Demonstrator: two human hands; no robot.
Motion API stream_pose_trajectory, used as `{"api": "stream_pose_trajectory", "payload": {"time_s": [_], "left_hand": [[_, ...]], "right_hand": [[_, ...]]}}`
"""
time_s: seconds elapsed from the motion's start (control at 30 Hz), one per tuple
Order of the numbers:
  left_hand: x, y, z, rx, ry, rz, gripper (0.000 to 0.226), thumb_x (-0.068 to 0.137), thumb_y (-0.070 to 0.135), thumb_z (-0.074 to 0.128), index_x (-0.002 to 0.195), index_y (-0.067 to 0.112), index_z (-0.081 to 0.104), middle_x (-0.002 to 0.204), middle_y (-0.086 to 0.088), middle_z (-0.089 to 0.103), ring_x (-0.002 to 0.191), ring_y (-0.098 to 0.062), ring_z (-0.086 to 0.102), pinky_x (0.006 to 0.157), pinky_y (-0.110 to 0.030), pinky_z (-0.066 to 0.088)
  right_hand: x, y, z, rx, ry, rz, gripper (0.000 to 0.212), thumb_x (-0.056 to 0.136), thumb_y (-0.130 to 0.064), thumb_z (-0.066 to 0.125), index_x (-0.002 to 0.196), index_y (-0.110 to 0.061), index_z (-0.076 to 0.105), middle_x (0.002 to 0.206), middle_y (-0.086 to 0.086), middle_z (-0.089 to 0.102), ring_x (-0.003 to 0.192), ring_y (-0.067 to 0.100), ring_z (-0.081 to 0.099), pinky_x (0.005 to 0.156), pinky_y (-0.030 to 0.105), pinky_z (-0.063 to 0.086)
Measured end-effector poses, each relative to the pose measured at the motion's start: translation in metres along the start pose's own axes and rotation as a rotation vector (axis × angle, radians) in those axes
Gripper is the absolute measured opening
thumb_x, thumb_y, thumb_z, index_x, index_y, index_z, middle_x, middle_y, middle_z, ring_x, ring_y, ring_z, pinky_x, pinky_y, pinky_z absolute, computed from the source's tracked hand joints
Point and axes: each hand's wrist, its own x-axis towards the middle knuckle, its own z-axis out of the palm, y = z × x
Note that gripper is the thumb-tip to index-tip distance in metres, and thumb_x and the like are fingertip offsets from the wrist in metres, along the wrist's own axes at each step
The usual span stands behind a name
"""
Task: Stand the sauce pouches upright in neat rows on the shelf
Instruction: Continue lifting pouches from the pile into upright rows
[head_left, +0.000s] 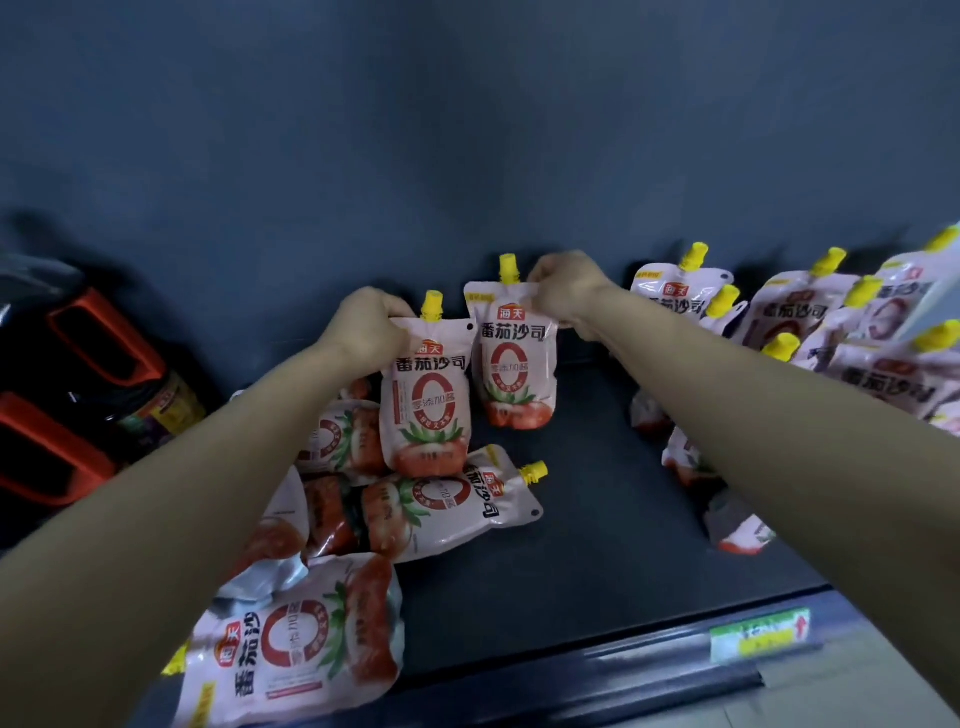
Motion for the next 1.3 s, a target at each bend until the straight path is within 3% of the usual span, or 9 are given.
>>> {"api": "stream_pose_trajectory", "payload": {"time_s": [0.1,0.2,0.3,0.4,0.63,0.8,1.03,1.2,1.3], "left_hand": [[-0.009,0.011,-0.001,0.063,0.026,0.071,0.013,0.076,-0.001,0.064,0.073,0.011,0.066,0.064,0.003,0.058,0.062,-0.013,0.054,0.06,-0.02,0.04],[-0.015,0.014,-0.001,0.131,0.057,0.095,0.016,0.076,0.001,0.064,0.068,0.015,0.063,0.066,0.0,0.059,0.071,-0.017,0.056,0.067,-0.025,0.043],[-0.018,0.017,0.0,0.12,0.062,0.094,0.015,0.077,0.003,0.066,0.067,0.014,0.064,0.067,-0.001,0.061,0.071,-0.018,0.057,0.066,-0.025,0.042],[-0.021,0.024,0.003,0.11,0.067,0.108,0.004,0.076,0.006,0.07,0.074,0.01,0.069,0.074,-0.005,0.065,0.073,-0.019,0.06,0.069,-0.028,0.047],[-0.026,0.044,0.038,-0.028,0.13,0.081,0.006,0.077,0.006,0.069,0.073,0.011,0.069,0.082,-0.012,0.071,0.073,-0.021,0.063,0.071,-0.033,0.053],[-0.028,0.067,0.069,-0.174,0.148,0.082,0.012,0.081,0.005,0.065,0.082,0.013,0.073,0.087,0.0,0.069,0.077,-0.017,0.064,0.067,-0.027,0.052],[-0.034,0.083,0.083,-0.043,0.072,0.147,0.014,0.082,0.013,0.065,0.092,0.006,0.073,0.094,-0.012,0.073,0.086,-0.023,0.067,0.078,-0.038,0.056],[-0.047,0.086,0.074,-0.089,-0.007,0.152,0.011,0.081,0.017,0.068,0.089,0.01,0.071,0.097,-0.006,0.072,0.09,-0.017,0.065,0.081,-0.033,0.053],[-0.056,0.086,0.057,-0.131,0.029,0.144,0.012,0.081,0.017,0.07,0.091,0.016,0.066,0.098,0.0,0.066,0.089,-0.009,0.06,0.075,-0.016,0.045]], "right_hand": [[0.002,0.008,-0.002,0.016,0.112,-0.013,0.028,0.087,-0.008,0.058,0.062,-0.02,0.051,0.068,-0.003,0.052,0.08,0.018,0.052,0.06,0.027,0.043],[0.001,0.012,-0.009,-0.041,0.137,-0.019,0.009,0.088,-0.01,0.058,0.087,-0.012,0.067,0.086,0.002,0.059,0.085,0.018,0.055,0.071,0.025,0.044],[-0.003,0.008,-0.015,-0.138,0.12,-0.065,0.015,0.086,-0.012,0.062,0.097,-0.011,0.071,0.092,0.004,0.062,0.092,0.021,0.06,0.074,0.026,0.047],[-0.01,0.005,-0.019,-0.224,0.133,-0.096,0.015,0.086,-0.009,0.061,0.094,-0.013,0.072,0.103,0.01,0.069,0.098,0.027,0.064,0.083,0.031,0.054],[-0.02,0.009,-0.034,-0.305,0.149,-0.135,0.025,0.085,0.0,0.054,0.094,-0.012,0.075,0.105,0.014,0.07,0.098,0.031,0.065,0.088,0.038,0.056],[-0.025,0.007,-0.048,-0.338,0.111,-0.171,0.029,0.083,0.004,0.051,0.095,-0.008,0.075,0.104,0.015,0.072,0.1,0.031,0.065,0.09,0.037,0.055],[-0.037,0.006,-0.062,-0.366,0.183,-0.227,0.036,0.084,0.004,0.046,0.102,-0.011,0.073,0.113,0.015,0.069,0.104,0.033,0.064,0.091,0.036,0.054],[-0.051,-0.001,-0.069,-0.357,0.2,-0.278,0.034,0.083,0.001,0.047,0.102,-0.012,0.072,0.113,0.014,0.069,0.105,0.033,0.063,0.089,0.038,0.055],[-0.062,-0.01,-0.072,-0.339,0.21,-0.319,0.033,0.084,-0.003,0.047,0.102,-0.014,0.072,0.111,0.013,0.069,0.103,0.032,0.064,0.089,0.038,0.055]]}}
